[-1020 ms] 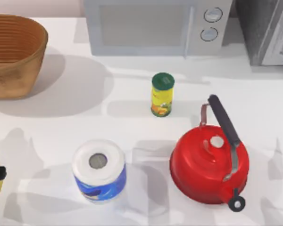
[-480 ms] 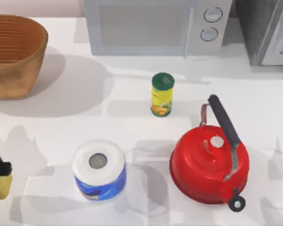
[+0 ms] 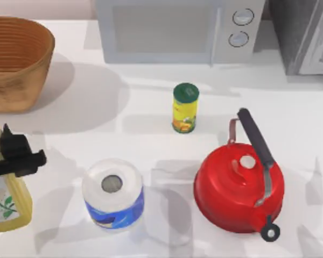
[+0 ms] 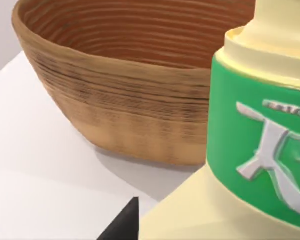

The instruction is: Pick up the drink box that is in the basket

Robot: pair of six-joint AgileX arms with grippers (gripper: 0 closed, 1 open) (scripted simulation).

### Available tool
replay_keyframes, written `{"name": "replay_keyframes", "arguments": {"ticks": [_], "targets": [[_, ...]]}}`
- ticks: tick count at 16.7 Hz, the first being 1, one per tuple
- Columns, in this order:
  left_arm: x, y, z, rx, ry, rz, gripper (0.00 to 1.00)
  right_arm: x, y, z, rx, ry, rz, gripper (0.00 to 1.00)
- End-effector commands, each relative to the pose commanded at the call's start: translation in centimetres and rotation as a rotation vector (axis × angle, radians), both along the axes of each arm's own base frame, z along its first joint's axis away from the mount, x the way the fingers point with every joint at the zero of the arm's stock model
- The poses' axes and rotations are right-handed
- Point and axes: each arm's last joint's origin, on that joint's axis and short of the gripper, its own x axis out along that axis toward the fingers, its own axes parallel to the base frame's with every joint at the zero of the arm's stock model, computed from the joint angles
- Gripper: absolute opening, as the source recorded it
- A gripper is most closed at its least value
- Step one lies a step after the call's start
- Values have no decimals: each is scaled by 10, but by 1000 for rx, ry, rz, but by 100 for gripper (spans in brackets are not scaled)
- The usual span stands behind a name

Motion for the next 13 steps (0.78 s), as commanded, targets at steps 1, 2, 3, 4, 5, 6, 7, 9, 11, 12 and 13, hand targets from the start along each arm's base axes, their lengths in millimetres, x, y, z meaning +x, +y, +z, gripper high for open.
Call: {"name": "replay_keyframes", "arguments": {"ticks": [1, 2, 3, 4, 5, 6, 7, 9, 11, 12, 13], "targets": [[4, -10, 1, 23, 10, 44, 0, 0, 0, 0, 0, 0, 0, 100], [7, -19, 2, 50, 13, 91, 0, 0, 0, 0, 0, 0, 0, 100], [10, -30, 2, 78, 8, 138, 0, 0, 0, 0, 0, 0, 0, 100], [12, -40, 1, 106, -5, 184, 0, 0, 0, 0, 0, 0, 0, 100], [15, -50, 1, 131, -25, 229, 0, 0, 0, 0, 0, 0, 0, 100], [17, -60, 0, 153, -51, 269, 0, 0, 0, 0, 0, 0, 0, 100], [19, -69, -1, 169, -82, 305, 0, 0, 0, 0, 0, 0, 0, 100], [23, -87, -3, 187, -148, 361, 0, 0, 0, 0, 0, 0, 0, 100], [26, -103, -5, 184, -207, 395, 0, 0, 0, 0, 0, 0, 0, 100], [27, -109, -6, 177, -231, 404, 0, 0, 0, 0, 0, 0, 0, 100], [28, -114, -6, 170, -249, 409, 0, 0, 0, 0, 0, 0, 0, 100]]}}
